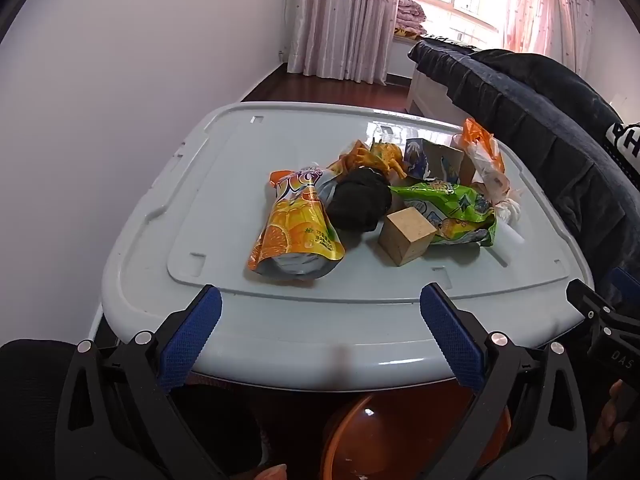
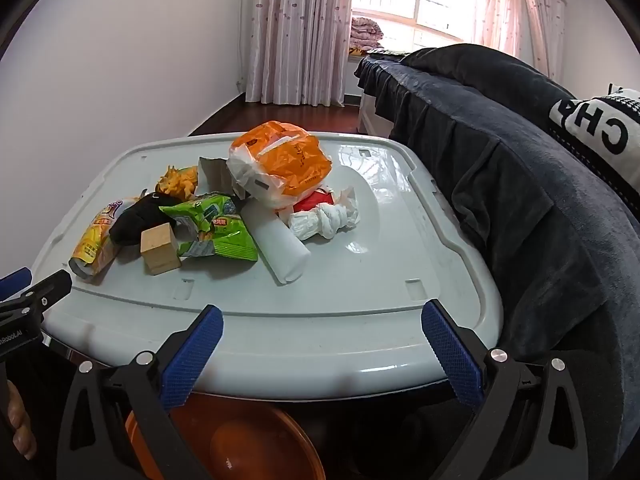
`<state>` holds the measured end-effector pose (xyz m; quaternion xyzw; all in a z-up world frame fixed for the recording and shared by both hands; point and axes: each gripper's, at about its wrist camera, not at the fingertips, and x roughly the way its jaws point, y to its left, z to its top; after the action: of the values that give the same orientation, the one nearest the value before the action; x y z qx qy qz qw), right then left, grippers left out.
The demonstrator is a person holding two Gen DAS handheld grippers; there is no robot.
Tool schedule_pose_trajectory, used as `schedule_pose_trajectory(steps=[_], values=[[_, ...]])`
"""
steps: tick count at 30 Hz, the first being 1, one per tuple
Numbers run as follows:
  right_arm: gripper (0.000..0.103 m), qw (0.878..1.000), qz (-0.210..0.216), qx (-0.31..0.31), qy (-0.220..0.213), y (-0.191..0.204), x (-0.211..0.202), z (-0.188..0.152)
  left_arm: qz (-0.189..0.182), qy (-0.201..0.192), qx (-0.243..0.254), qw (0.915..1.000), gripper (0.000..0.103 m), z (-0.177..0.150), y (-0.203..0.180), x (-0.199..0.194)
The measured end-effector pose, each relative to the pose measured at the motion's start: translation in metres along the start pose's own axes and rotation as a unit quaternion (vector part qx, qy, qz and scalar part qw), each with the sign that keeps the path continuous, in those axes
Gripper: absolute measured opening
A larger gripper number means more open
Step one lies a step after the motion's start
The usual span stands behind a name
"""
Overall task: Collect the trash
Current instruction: 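Move both grippers toward the trash pile on the white lid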
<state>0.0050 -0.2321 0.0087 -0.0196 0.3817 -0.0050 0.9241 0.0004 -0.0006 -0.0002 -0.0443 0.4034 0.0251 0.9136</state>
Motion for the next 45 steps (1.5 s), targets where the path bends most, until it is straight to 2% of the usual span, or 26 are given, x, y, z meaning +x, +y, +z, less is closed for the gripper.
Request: schedule_pose_trajectory(steps=[33,45], values=[[0.098,1.000,0.009,-0.001,0.005,-0.005,0.007,0.007,-0.002,0.009,-0.012,0.9999,0.097,0.001,0.002,0.003],[0.098,1.000,0.022,0.000,0.004,-0.004,0.018,0.038,-0.005,0.001,0.022,0.9998,0.097,0.038,-0.015,0.000]])
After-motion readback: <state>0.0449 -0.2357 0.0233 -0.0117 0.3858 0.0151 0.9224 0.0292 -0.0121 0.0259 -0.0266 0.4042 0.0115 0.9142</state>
